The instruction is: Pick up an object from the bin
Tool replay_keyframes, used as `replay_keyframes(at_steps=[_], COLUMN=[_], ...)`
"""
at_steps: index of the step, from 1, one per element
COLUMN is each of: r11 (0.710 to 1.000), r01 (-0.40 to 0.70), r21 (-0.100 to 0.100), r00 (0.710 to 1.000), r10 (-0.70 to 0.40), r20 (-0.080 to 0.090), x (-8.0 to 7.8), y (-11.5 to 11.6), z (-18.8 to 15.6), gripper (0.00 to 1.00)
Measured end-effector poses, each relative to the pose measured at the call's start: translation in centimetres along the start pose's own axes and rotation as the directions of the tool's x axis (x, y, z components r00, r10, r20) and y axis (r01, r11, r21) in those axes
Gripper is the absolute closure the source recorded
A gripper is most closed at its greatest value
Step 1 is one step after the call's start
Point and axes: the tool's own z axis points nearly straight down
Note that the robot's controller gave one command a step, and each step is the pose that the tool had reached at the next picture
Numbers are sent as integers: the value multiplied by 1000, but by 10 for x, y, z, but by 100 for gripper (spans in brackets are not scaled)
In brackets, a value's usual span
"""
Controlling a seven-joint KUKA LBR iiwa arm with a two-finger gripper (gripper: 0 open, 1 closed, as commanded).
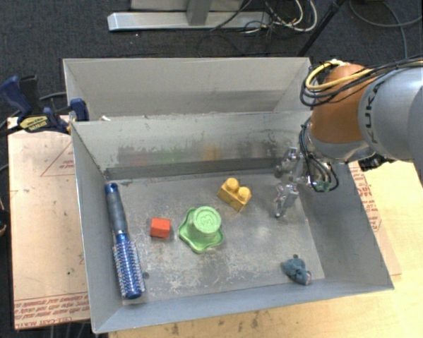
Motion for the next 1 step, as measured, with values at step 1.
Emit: replay_keyframes(at_steps=[1], r11=[994], r01=[-110], r21=[-2], r00=[994], r10=[110], r20=[3], x=[1], y=[-11], z=[0], gripper=[0])
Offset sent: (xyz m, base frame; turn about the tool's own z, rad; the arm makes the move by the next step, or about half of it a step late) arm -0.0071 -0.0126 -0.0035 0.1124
